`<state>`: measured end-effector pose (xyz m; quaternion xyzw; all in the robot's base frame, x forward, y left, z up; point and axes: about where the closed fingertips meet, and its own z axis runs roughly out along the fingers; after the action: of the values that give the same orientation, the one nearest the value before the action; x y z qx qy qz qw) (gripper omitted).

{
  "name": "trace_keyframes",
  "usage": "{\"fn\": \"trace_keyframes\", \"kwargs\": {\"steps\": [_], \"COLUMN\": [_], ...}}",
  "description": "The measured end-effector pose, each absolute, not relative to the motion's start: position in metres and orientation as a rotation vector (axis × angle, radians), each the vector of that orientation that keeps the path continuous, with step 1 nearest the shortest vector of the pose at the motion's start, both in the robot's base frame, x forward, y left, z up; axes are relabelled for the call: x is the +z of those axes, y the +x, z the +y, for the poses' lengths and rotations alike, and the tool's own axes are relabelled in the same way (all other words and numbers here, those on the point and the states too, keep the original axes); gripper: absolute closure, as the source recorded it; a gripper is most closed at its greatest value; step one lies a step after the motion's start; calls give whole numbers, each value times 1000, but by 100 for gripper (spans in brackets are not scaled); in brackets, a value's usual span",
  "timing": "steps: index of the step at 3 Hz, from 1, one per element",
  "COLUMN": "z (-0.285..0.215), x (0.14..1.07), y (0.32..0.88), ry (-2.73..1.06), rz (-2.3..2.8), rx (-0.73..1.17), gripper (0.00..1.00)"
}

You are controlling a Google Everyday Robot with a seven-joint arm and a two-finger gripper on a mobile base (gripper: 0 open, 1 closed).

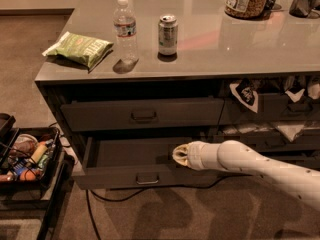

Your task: Open middle drawer

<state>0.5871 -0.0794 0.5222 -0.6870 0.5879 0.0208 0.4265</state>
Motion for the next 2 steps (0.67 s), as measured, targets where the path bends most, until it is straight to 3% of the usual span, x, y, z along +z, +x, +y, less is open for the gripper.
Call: {"fn": "trace_keyframes", "kwargs": {"steps": [2], "z": [-98], "x": [536], "y": [606], "ry": [-1674], "rz": [1519], "rx": [-47], "gripper": [100]}}
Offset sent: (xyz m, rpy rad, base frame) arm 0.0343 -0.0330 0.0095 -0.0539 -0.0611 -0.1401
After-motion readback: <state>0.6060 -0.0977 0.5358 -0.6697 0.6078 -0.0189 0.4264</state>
